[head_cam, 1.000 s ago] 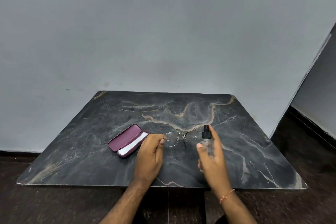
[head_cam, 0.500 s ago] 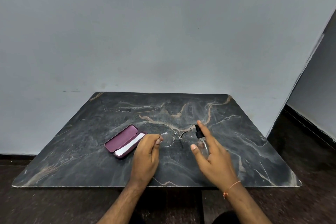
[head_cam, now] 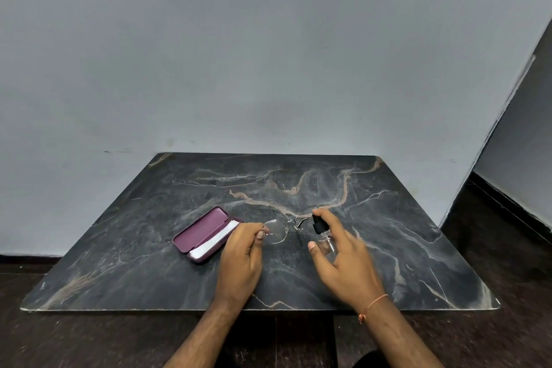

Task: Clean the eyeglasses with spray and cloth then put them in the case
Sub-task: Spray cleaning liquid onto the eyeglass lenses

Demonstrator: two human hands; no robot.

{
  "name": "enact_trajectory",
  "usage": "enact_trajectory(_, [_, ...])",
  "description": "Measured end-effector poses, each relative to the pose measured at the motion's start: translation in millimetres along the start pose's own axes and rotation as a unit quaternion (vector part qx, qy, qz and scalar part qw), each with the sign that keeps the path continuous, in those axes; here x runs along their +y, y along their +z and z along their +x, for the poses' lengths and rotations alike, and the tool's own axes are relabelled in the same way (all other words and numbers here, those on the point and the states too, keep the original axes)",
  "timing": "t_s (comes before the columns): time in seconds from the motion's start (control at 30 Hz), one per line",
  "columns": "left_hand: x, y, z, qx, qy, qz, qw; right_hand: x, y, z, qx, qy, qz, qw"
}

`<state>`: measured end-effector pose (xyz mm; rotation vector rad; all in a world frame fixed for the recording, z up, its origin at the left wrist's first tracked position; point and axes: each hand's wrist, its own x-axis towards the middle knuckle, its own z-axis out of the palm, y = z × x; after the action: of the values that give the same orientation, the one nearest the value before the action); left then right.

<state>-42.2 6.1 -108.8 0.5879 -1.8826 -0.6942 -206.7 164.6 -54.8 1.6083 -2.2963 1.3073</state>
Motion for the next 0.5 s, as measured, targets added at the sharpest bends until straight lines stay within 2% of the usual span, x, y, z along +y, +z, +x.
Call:
enact_trajectory(0.23, [2.3, -1.2, 0.1, -0.003, 0.0, 0.002, 1.0, -1.1, 1.2, -3.3, -0.019, 0.005, 0.026, 0.999])
enact_trajectory(0.5, [1.8, -1.8, 0.2, -0.003, 0.003, 0.001, 1.0, 5.7, 3.9, -2.7, -0.032, 0.024, 0.114, 0.993])
